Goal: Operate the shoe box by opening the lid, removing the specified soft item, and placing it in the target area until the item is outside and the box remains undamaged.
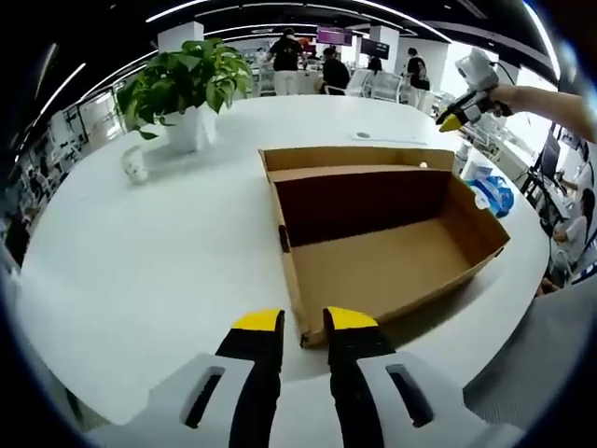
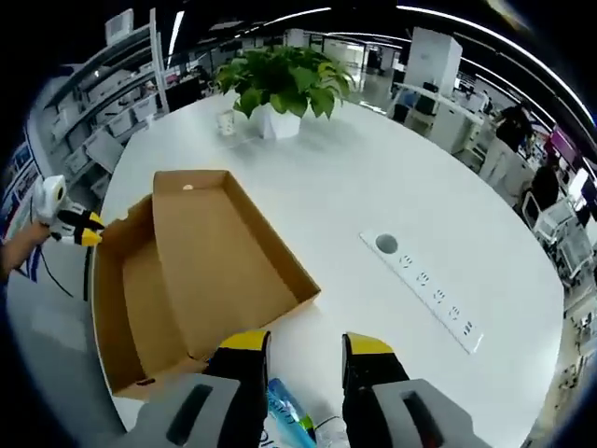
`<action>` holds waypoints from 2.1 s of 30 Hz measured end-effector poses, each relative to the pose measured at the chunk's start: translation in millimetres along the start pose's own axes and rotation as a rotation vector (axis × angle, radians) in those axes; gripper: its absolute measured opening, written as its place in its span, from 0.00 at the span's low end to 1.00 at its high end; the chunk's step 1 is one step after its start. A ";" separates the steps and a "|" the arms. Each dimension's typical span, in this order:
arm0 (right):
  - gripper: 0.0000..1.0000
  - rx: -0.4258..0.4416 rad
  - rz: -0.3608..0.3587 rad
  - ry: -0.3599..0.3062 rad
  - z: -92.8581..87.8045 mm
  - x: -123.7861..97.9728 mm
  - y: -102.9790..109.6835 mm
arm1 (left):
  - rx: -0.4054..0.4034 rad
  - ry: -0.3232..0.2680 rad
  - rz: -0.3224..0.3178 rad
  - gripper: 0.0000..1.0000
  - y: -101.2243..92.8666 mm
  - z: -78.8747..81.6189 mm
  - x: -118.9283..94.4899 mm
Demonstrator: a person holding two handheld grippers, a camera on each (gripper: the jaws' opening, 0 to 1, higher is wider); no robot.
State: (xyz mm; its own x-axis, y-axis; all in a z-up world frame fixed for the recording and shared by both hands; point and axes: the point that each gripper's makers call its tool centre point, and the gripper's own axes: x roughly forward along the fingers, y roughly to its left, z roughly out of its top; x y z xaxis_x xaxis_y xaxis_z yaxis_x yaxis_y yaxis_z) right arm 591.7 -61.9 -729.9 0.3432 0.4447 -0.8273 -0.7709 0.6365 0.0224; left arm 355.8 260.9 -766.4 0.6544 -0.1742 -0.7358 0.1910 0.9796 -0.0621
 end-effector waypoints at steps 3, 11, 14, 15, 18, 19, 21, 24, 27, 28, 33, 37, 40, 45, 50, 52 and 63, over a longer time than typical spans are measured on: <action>0.24 0.041 -0.003 -0.016 3.6 4.1 6.5 | -0.021 0.006 -0.003 0.07 -0.6 -0.3 2.3; 0.20 0.198 -0.006 -0.011 4.0 23.9 10.1 | -0.081 0.016 0.018 0.04 -0.3 -2.0 3.6; 0.20 0.231 -0.012 -0.011 1.4 32.9 16.3 | -0.093 0.013 0.019 0.04 -0.4 -2.1 3.5; 0.20 0.238 -0.018 -0.008 0.3 35.5 16.6 | -0.110 0.012 0.018 0.03 -0.3 -2.3 3.2; 0.19 0.271 -0.034 0.001 -2.8 45.5 14.3 | -0.117 0.014 0.021 0.03 1.7 -2.1 4.4; 0.19 0.298 -0.039 0.003 -4.4 48.6 13.9 | -0.115 0.016 0.022 0.03 2.5 -2.1 5.2; 0.18 0.331 -0.046 0.008 -6.8 53.6 13.0 | -0.118 0.021 0.021 0.03 4.2 -1.9 6.2; 0.15 0.388 -0.028 0.011 -9.9 57.4 19.7 | -0.117 0.025 0.019 0.03 3.6 -2.2 6.1; 0.14 0.426 -0.036 0.016 -11.7 62.6 19.3 | -0.121 0.024 0.018 0.02 1.6 -2.5 5.0; 0.14 0.432 -0.035 0.018 -11.8 64.7 19.0 | -0.120 0.025 0.017 0.02 1.3 -2.6 4.9; 0.13 0.456 -0.048 0.029 -12.2 73.4 15.8 | -0.113 0.029 0.013 0.02 4.7 -2.8 7.2; 0.07 0.505 -0.052 0.033 -12.0 77.3 14.7 | -0.113 0.030 0.009 0.02 7.8 -3.1 9.0; 0.03 0.502 -0.064 0.041 -14.4 76.1 14.2 | -0.119 0.029 0.008 0.02 8.6 -3.3 9.8; 0.01 0.486 -0.093 0.041 -13.3 70.7 14.1 | -0.123 0.027 0.009 0.02 9.2 -3.0 11.2; 0.00 0.468 -0.115 0.009 -7.7 64.5 15.9 | -0.134 0.022 0.003 0.02 10.4 -3.3 12.8; 0.00 0.449 -0.122 0.001 -5.7 60.8 17.4 | -0.135 0.019 0.003 0.02 9.1 -3.4 12.2; 0.00 0.421 -0.145 -0.047 5.3 44.8 17.4 | -0.144 0.019 0.003 0.02 7.8 -3.4 12.2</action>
State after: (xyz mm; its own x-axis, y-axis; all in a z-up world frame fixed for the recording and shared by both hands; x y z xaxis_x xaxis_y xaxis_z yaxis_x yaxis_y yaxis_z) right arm 596.5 -27.6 -763.6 0.4628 0.3539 -0.8128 -0.4312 0.8909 0.1424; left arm 362.8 266.8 -778.2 0.6403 -0.1703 -0.7490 0.0808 0.9846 -0.1548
